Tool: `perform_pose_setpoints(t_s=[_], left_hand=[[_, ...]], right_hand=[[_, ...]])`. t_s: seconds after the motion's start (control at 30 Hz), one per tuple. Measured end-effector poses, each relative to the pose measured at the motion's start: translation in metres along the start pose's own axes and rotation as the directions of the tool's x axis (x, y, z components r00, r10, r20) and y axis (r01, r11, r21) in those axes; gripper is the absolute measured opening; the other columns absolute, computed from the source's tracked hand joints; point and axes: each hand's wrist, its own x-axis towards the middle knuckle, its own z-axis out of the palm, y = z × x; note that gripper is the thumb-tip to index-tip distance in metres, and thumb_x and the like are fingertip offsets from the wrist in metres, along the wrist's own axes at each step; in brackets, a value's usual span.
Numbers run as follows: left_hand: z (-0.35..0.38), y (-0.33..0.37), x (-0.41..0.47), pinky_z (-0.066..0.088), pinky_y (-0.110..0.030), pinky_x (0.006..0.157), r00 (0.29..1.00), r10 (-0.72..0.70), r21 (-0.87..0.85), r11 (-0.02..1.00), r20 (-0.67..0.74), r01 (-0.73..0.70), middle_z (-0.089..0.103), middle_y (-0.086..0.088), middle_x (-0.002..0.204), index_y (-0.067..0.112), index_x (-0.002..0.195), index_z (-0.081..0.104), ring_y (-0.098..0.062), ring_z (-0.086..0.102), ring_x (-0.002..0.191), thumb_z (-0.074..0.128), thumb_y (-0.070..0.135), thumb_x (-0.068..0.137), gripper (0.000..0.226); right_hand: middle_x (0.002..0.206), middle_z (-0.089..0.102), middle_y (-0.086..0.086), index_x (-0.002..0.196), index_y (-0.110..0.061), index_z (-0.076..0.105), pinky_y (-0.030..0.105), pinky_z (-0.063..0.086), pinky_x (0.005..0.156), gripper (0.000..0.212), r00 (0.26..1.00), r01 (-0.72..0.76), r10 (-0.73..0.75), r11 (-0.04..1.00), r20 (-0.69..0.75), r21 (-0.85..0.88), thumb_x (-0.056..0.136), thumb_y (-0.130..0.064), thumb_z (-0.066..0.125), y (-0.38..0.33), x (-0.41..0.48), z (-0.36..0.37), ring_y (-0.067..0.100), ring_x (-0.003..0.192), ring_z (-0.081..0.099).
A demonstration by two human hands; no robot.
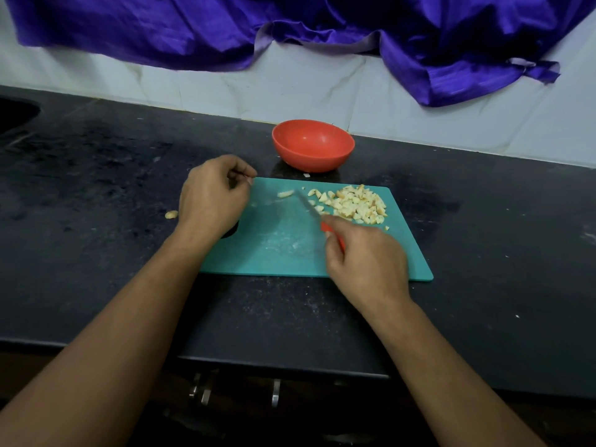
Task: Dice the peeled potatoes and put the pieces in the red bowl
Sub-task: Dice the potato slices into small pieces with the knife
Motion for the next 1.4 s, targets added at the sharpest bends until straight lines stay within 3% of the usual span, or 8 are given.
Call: perform_pose_setpoints(t_s=[0.2, 0.47, 0.63, 0.77, 0.93, 1.1, 1.27, 1.4], left_hand=[[0.004, 0.003, -0.005, 0.056, -0.038, 0.079, 0.976, 0.113, 0.090, 0.987, 0.184, -0.131, 0.068, 0.015, 0.092, 0.035, 0.095, 0.075, -0.009, 0.065, 0.086, 0.067, 0.023, 0.089, 0.016], [0.033, 0.025, 0.008, 0.051, -0.043, 0.093, 0.925, 0.257, 0.365, 0.863, 0.279, -0.350, 0.069, 0.001, 0.130, 0.026, 0.127, 0.070, -0.025, 0.061, 0.120, 0.061, 0.017, 0.096, 0.033], [0.045, 0.032, 0.015, 0.054, -0.043, 0.076, 0.916, 0.208, 0.495, 0.789, 0.342, -0.363, 0.070, -0.001, 0.118, 0.025, 0.116, 0.074, -0.025, 0.065, 0.107, 0.056, 0.012, 0.097, 0.030], [0.038, 0.024, 0.007, 0.052, -0.037, 0.075, 0.939, 0.224, 0.403, 0.859, 0.263, -0.317, 0.073, 0.007, 0.109, 0.029, 0.103, 0.078, -0.018, 0.064, 0.104, 0.069, 0.024, 0.095, 0.014], [0.028, 0.019, -0.004, 0.040, -0.023, 0.061, 0.923, 0.269, 0.276, 0.898, 0.276, -0.344, 0.075, 0.014, 0.099, 0.031, 0.100, 0.079, -0.008, 0.064, 0.095, 0.073, 0.029, 0.094, 0.009], [0.029, 0.016, -0.002, 0.039, -0.030, 0.068, 0.936, 0.261, 0.257, 0.912, 0.234, -0.319, 0.075, 0.009, 0.100, 0.025, 0.116, 0.072, -0.017, 0.063, 0.100, 0.069, 0.026, 0.096, 0.020], [0.025, 0.020, -0.005, 0.043, -0.032, 0.064, 0.910, 0.288, 0.341, 0.858, 0.297, -0.383, 0.073, 0.008, 0.098, 0.028, 0.101, 0.076, -0.015, 0.063, 0.094, 0.068, 0.025, 0.094, 0.011], [0.023, 0.021, -0.006, 0.048, -0.032, 0.066, 0.904, 0.281, 0.306, 0.873, 0.322, -0.380, 0.073, 0.012, 0.096, 0.032, 0.096, 0.078, -0.012, 0.064, 0.094, 0.072, 0.029, 0.092, 0.007]], right_hand=[[0.081, 0.071, -0.005, 0.135, -0.036, 0.064, 0.032, 0.046, 0.061, 0.037, 0.991, -0.129, 0.131, 0.988, -0.027, 0.083, 0.101, -0.034, 0.051, 0.005, -0.001, -0.004, 0.018, 0.071, 0.061], [0.086, 0.073, -0.007, 0.134, -0.037, 0.065, 0.032, 0.046, 0.063, 0.035, 0.984, -0.168, 0.175, 0.975, -0.041, 0.147, 0.101, -0.035, 0.052, 0.003, 0.003, -0.001, 0.016, 0.074, 0.063], [0.096, 0.075, -0.009, 0.135, -0.037, 0.064, 0.032, 0.050, 0.067, 0.036, 0.979, -0.187, 0.197, 0.966, -0.045, 0.178, 0.101, -0.036, 0.052, 0.006, 0.003, -0.001, 0.015, 0.081, 0.065], [0.092, 0.075, -0.009, 0.134, -0.038, 0.066, 0.029, 0.041, 0.062, 0.035, 0.980, -0.179, 0.191, 0.966, -0.048, 0.185, 0.101, -0.037, 0.053, 0.007, 0.003, 0.000, 0.010, 0.073, 0.058], [0.092, 0.074, -0.010, 0.133, -0.038, 0.065, 0.030, 0.045, 0.064, 0.035, 0.984, -0.160, 0.171, 0.968, -0.040, 0.195, 0.100, -0.037, 0.054, 0.006, 0.002, 0.000, 0.011, 0.074, 0.060], [0.095, 0.075, -0.012, 0.134, -0.037, 0.065, 0.027, 0.042, 0.064, 0.035, 0.984, -0.153, 0.168, 0.965, -0.056, 0.212, 0.101, -0.037, 0.054, 0.007, 0.002, 0.002, 0.004, 0.070, 0.054], [0.067, 0.053, -0.021, 0.133, -0.036, 0.066, 0.023, 0.031, 0.052, 0.034, 0.984, -0.146, 0.163, 0.966, -0.067, 0.214, 0.100, -0.037, 0.055, 0.008, 0.002, 0.005, 0.000, 0.053, 0.043], [0.066, 0.049, -0.020, 0.133, -0.036, 0.066, 0.022, 0.029, 0.051, 0.034, 0.985, -0.138, 0.156, 0.969, -0.076, 0.204, 0.100, -0.037, 0.055, 0.008, 0.002, 0.005, 0.000, 0.053, 0.042]])
